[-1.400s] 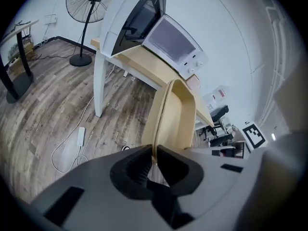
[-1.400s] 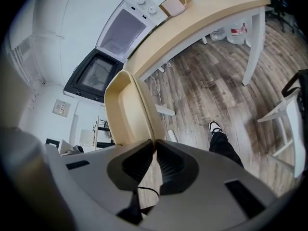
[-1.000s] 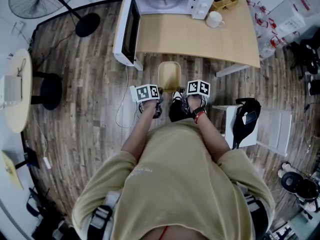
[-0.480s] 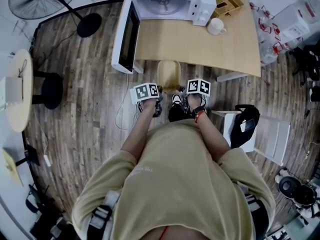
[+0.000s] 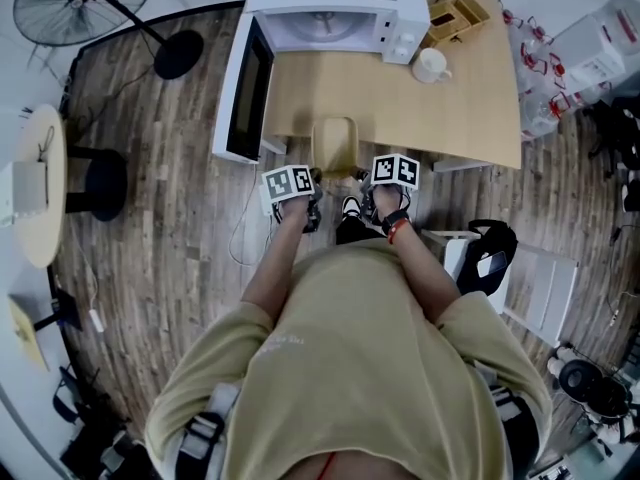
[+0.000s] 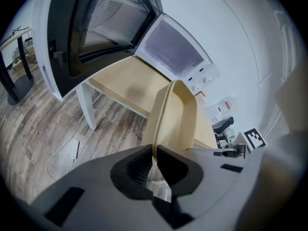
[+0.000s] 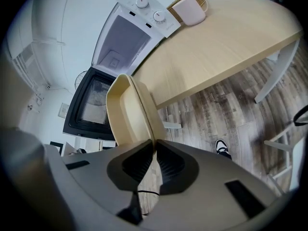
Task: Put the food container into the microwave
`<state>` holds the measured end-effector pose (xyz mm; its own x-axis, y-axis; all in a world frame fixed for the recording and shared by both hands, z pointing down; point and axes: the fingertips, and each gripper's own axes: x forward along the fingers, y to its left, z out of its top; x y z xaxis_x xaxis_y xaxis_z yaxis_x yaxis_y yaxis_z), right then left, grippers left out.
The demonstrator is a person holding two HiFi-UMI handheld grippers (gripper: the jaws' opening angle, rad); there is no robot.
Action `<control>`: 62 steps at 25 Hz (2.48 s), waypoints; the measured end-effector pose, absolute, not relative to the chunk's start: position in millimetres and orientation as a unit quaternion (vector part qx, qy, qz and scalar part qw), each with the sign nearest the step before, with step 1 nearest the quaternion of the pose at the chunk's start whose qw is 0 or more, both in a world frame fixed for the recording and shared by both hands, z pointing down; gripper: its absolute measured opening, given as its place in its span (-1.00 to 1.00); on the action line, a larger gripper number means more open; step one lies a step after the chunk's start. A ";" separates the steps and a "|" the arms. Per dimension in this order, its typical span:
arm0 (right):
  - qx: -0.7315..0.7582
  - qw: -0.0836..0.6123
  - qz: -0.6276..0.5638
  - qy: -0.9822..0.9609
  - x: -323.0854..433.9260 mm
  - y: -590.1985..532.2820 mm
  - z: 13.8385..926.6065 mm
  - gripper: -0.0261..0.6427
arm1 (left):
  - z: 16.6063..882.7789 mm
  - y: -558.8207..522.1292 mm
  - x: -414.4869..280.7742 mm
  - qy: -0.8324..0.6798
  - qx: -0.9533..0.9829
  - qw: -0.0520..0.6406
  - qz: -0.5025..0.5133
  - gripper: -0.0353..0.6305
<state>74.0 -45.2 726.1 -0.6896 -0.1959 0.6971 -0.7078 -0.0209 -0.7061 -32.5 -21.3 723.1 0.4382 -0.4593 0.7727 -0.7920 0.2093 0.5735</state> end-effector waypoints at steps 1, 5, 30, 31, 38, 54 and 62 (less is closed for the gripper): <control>0.336 0.204 0.629 -0.670 74.6 -49.4 725.8 -0.78 | 722.6 -25.5 -31.9 -0.512 0.613 0.585 0.141 -0.76; 0.332 0.208 0.628 -0.673 77.0 -66.3 726.6 -0.78 | 723.2 -39.7 -29.3 -0.515 0.605 0.593 0.129 -0.76; 0.311 0.198 0.624 -0.689 60.4 -165.2 706.4 -0.78 | 702.5 -133.5 -45.8 -0.554 0.585 0.585 0.097 -0.76; 0.312 0.197 0.623 -0.689 58.5 -169.6 706.5 -0.78 | 702.7 -137.4 -47.6 -0.554 0.586 0.584 0.098 -0.76; 0.319 0.197 0.620 -0.689 46.2 -194.8 705.5 -0.78 | 701.7 -164.3 -60.0 -0.550 0.592 0.581 0.098 -0.76; 0.330 0.187 0.612 -0.694 31.6 -238.8 698.1 -0.78 | 701.1 -206.6 -75.2 -0.544 0.589 0.594 0.067 -0.76; 0.336 0.169 0.612 -0.696 28.3 -263.9 691.1 -0.78 | 693.3 -235.9 -80.0 -0.541 0.601 0.585 0.061 -0.76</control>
